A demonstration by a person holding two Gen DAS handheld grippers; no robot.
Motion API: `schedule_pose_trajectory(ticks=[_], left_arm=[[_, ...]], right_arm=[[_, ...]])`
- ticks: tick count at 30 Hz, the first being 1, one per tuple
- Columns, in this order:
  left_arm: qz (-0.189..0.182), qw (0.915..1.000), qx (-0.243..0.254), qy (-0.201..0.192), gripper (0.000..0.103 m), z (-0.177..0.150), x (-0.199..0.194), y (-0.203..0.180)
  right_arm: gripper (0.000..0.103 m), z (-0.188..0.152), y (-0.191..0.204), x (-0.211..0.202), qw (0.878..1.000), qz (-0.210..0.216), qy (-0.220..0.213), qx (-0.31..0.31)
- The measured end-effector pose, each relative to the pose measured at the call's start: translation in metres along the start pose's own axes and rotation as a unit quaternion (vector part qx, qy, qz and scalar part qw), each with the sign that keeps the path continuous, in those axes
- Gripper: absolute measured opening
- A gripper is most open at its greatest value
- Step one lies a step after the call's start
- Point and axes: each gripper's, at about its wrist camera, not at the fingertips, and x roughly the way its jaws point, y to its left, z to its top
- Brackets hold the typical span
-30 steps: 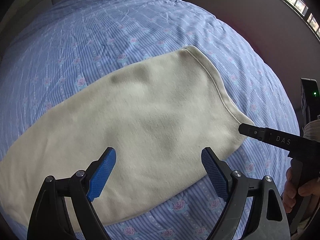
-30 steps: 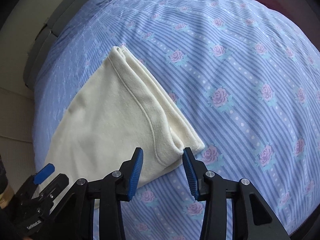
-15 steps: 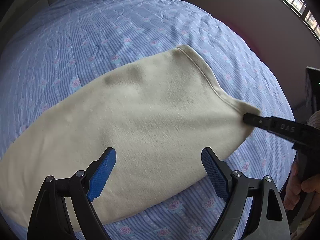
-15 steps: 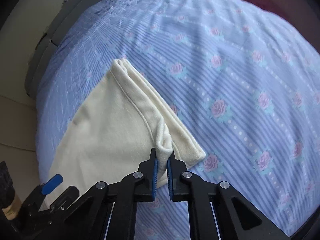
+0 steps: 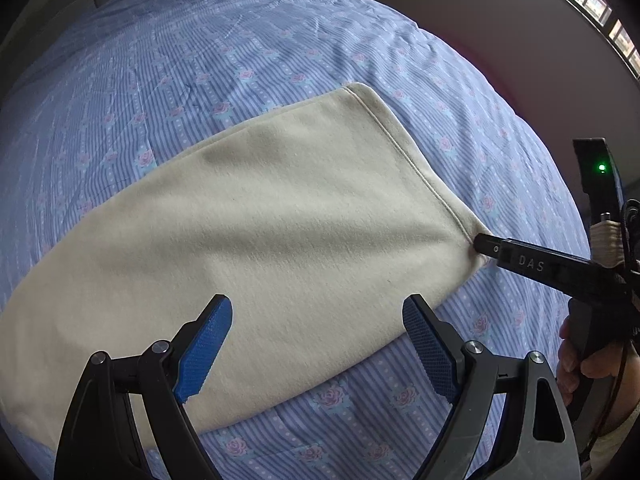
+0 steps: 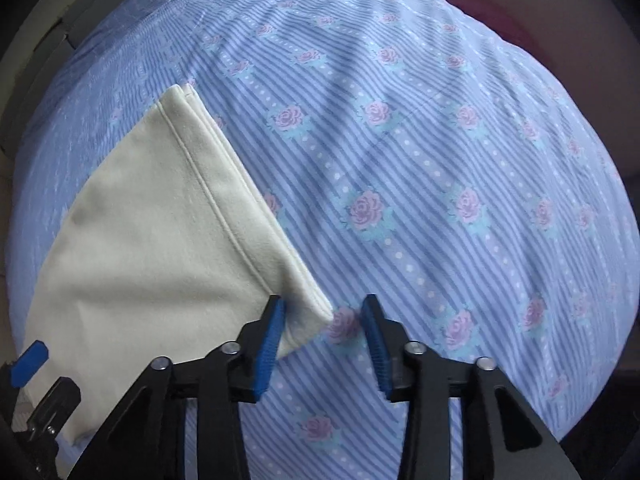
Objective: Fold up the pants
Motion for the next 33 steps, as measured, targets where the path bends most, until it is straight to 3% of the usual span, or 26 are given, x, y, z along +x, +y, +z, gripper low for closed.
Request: schedule_pose_trajectory(ticks=[4, 8, 12, 16, 20, 27, 30, 33], left_arm=[[0.006, 0.9999, -0.008, -0.010, 0.087, -0.010, -0.023, 0.006], [0.017, 0.9993, -0.017, -0.029, 0.088, -0.032, -0.060, 0.018], [0.042, 0.9966, -0.047, -0.053, 0.088, -0.071, -0.104, 0.043], [0.066, 0.9898, -0.103, -0.073, 0.089, -0.116, -0.141, 0.081], [0.096, 0.9796, -0.156, -0.083, 0.090, -0.169, -0.174, 0.128], [0.140, 0.9573, -0.236, -0.090, 0.092, -0.283, -0.221, 0.232], [0.153, 0.9567, -0.232, -0.087, 0.092, -0.325, -0.229, 0.273], [0.167, 0.9615, -0.204, -0.076, 0.092, -0.354, -0.231, 0.307]], right_arm=[[0.058, -0.003, -0.006, -0.047, 0.998, -0.045, -0.035, -0.021], [0.064, -0.013, 0.008, -0.096, 0.994, -0.056, -0.071, -0.064], [0.071, -0.029, 0.046, -0.134, 0.987, -0.033, -0.101, -0.118], [0.072, -0.062, 0.102, -0.164, 0.977, 0.004, -0.116, -0.177], [0.073, -0.113, 0.164, -0.189, 0.962, 0.038, -0.126, -0.240], [0.075, -0.225, 0.275, -0.202, 0.929, 0.131, -0.083, -0.337], [0.075, -0.276, 0.316, -0.194, 0.916, 0.185, -0.055, -0.352], [0.075, -0.321, 0.356, -0.178, 0.912, 0.203, -0.030, -0.354]])
